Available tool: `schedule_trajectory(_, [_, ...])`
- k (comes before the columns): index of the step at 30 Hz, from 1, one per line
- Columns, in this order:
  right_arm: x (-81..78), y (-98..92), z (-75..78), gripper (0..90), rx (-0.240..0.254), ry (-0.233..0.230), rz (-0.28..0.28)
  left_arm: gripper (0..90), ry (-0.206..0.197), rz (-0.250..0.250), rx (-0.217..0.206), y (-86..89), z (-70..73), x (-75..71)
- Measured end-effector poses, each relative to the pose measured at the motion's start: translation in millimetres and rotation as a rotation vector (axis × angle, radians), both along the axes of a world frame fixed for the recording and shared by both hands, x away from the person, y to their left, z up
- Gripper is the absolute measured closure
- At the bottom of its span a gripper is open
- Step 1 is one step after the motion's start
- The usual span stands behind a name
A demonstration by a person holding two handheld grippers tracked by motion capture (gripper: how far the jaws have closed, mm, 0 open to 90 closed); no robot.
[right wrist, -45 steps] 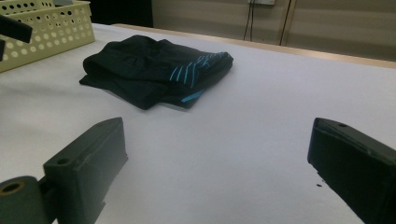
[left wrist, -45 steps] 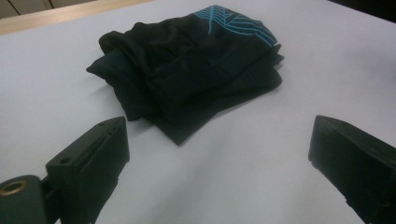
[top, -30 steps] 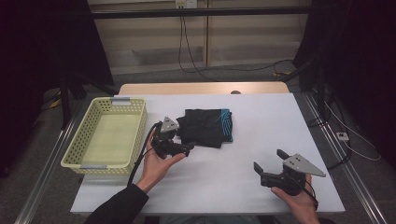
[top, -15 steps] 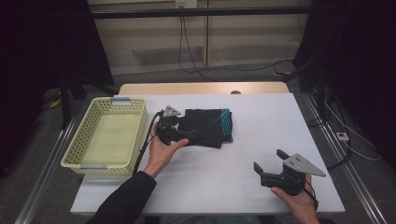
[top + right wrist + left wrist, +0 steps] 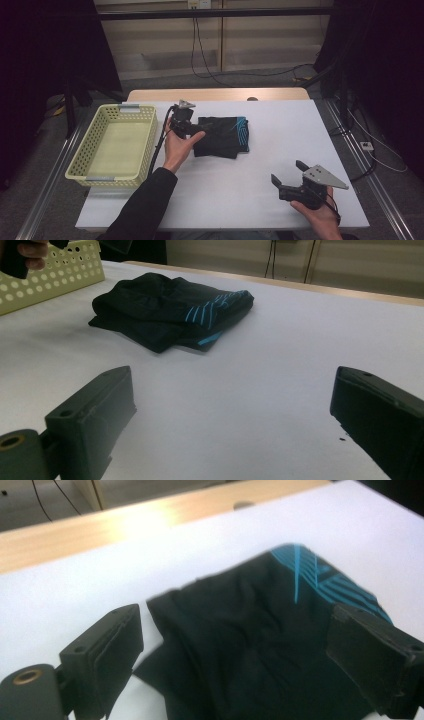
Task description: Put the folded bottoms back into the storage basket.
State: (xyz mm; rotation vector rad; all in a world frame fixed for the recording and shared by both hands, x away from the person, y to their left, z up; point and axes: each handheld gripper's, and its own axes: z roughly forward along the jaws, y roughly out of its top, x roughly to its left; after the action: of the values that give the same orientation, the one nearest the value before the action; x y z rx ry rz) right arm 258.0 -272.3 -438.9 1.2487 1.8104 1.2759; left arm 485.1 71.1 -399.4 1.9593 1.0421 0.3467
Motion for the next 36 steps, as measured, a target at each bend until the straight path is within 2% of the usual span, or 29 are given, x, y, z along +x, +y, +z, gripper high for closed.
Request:
schedule_trajectory(5, [0.5, 0.1, -0.2, 3.9, 0.001, 0.006, -0.004, 9.1, 0.018, 0.019, -0.018, 1.8, -8.0, 8.5])
schedule_trajectory(6, [0.2, 0.2, -0.1, 3.9, -0.001, 0.005, -0.002, 8.7, 0.036, 0.029, -0.014, 1.1, -15.8, 13.5])
schedule_trajectory(7, [-0.3, 0.4, 0.0, 4.0, -0.001, 0.004, -0.002, 8.1, 0.036, 0.029, -0.014, 1.1, -15.8, 13.5])
schedule_trajectory(8, [-0.3, 0.3, 0.0, 3.9, -0.002, 0.002, -0.002, 7.5, 0.068, 0.034, -0.027, 1.0, -19.3, 15.1])
schedule_trajectory(13, [0.9, 0.2, -0.9, 4.1, -0.014, 0.01, -0.01, 8.2, 0.082, 0.013, -0.015, -0.5, -22.5, 15.5])
schedule_trajectory(15, [0.4, 0.4, -0.7, 4.2, -0.014, 0.008, -0.008, 9.9, 0.091, 0.024, -0.011, 1.4, -25.4, 17.8])
schedule_trajectory(17, [-0.2, 0.5, -0.4, 4.1, -0.013, 0.007, -0.007, 12.3, 0.113, 0.031, -0.023, 4.7, -28.2, 20.4])
schedule_trajectory(19, [0.3, 0.6, -0.8, 4.2, -0.015, 0.01, -0.007, 12.5, 0.137, 0.066, -0.039, 9.9, -33.4, 25.6])
schedule_trajectory(21, [0.6, 0.6, -1.1, 4.2, -0.02, 0.012, -0.005, 14.2, 0.141, 0.074, -0.049, 10.9, -35.2, 27.3])
schedule_trajectory(24, [0.8, 0.7, -1.2, 4.2, -0.017, 0.016, -0.004, 19.6, 0.158, 0.083, -0.054, 13.7, -40.6, 31.8])
schedule_trajectory(27, [0.6, 0.3, -1.3, 4.2, -0.018, 0.016, -0.005, 26.7, 0.187, 0.069, -0.056, 15.8, -45.3, 34.3])
schedule_trajectory(28, [0.7, 0.7, -1.7, 4.2, -0.022, 0.02, -0.002, 31.4, 0.181, 0.068, -0.037, 15.6, -46.7, 34.0])
schedule_trajectory(30, [0.7, 1.0, -1.9, 4.2, -0.021, 0.023, -0.003, 33.0, 0.187, 0.066, -0.03, 16.0, -47.3, 34.2])
schedule_trajectory(33, [1.0, 0.9, -2.2, 4.2, -0.021, 0.028, -0.002, 40.5, 0.217, 0.075, -0.034, 17.7, -50.6, 35.4])
schedule_trajectory(36, [1.0, 1.0, -2.2, 4.2, -0.022, 0.029, -0.001, 41.8, 0.252, 0.084, -0.035, 18.6, -55.5, 36.0])
